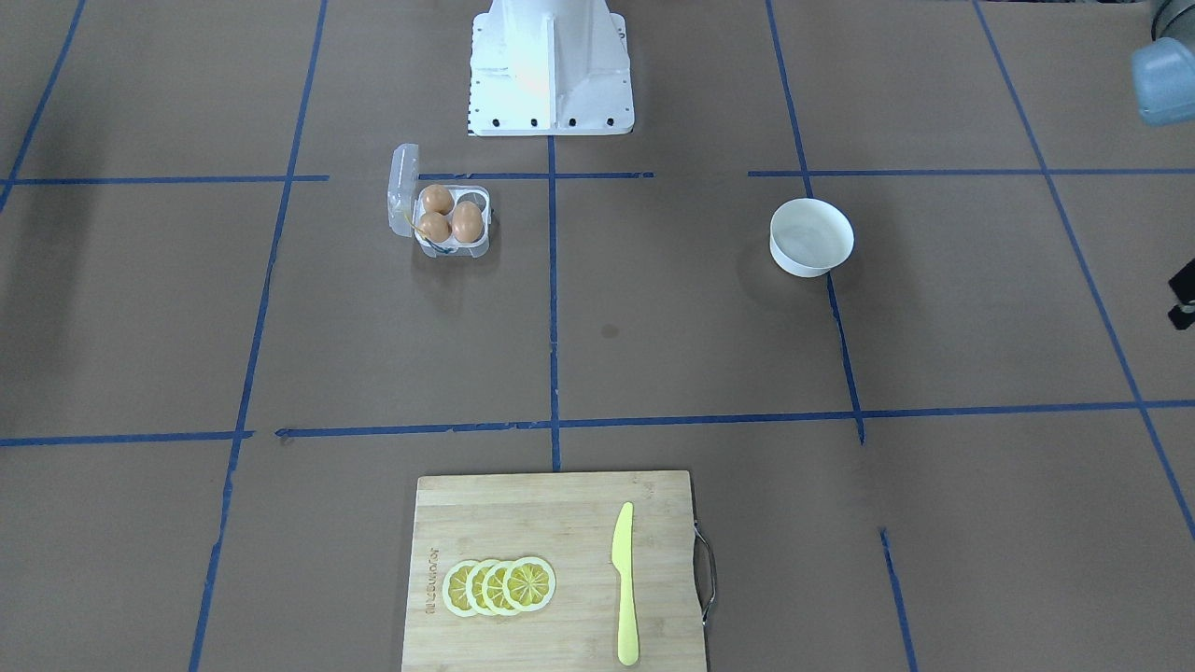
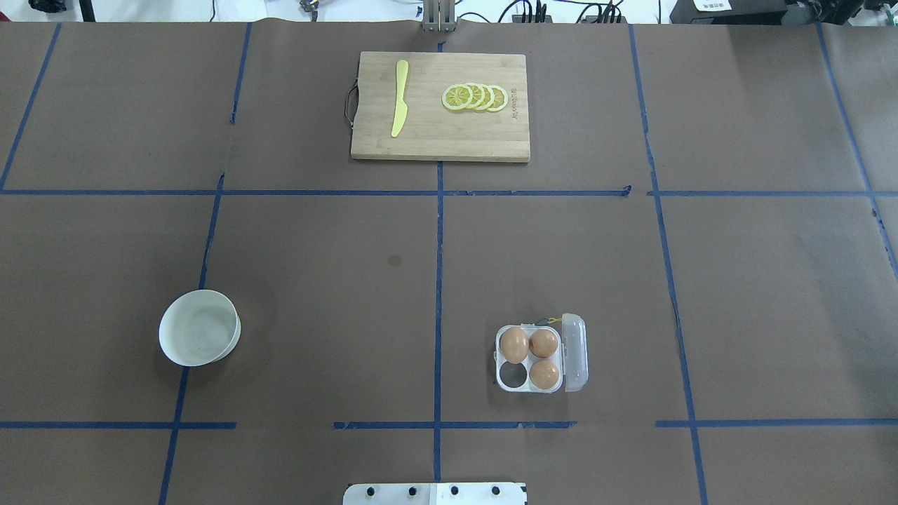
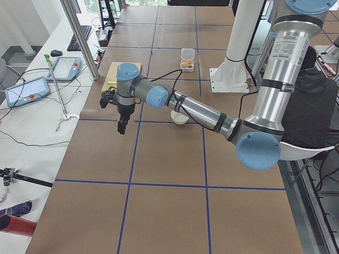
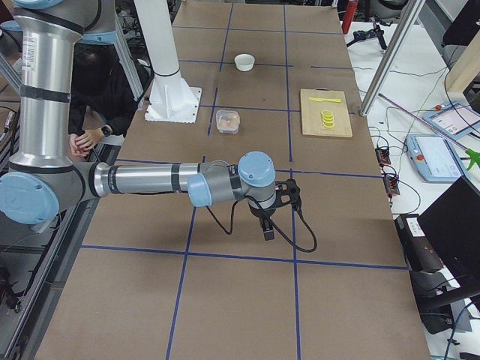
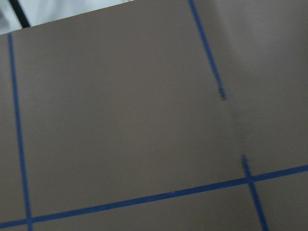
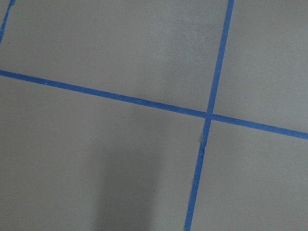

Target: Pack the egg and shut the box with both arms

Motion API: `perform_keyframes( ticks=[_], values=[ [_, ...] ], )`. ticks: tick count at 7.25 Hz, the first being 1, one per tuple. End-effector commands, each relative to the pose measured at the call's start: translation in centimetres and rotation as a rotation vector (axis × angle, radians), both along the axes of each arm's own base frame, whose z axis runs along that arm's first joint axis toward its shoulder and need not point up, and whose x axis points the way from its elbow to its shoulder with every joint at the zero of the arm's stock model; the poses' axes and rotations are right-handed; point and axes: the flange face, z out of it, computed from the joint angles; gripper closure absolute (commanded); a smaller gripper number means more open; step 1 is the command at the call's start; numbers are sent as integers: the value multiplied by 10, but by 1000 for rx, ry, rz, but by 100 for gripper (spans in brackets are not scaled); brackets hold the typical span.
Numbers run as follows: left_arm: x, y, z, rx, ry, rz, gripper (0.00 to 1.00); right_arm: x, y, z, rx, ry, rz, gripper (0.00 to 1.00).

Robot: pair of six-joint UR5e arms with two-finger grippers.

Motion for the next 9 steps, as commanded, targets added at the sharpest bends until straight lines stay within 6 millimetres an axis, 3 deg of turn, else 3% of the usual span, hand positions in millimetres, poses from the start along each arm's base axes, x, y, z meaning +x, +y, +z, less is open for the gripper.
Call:
perform_keyframes(
  ticks=[1, 2, 4, 5, 6, 7, 8, 9],
  values=[
    [-78, 42, 88, -53, -44, 36, 0, 0, 0, -2, 3, -1, 1, 0],
    [-117, 63, 101, -66, -10, -16, 0, -1, -2, -5, 11, -2, -1, 0],
    [-121, 71, 107, -6, -15, 76, 0, -5, -5, -10, 2, -11, 7, 0],
    [-116, 68, 103, 2, 23, 84, 0, -24, -4, -35, -25, -33, 31, 2],
    [-114, 69, 104, -2, 50, 83, 0, -52, 0, -63, -80, -63, 66, 23],
    [-115, 72, 105, -5, 51, 80, 0, -83, 3, -78, -94, -76, 49, 55],
    [-113, 86, 122, -20, 55, 86, 0, -114, 7, -92, -123, -91, 32, 77],
    [-112, 88, 124, -17, 53, 89, 0, -146, 17, -115, -201, -129, 60, 78]
  ],
)
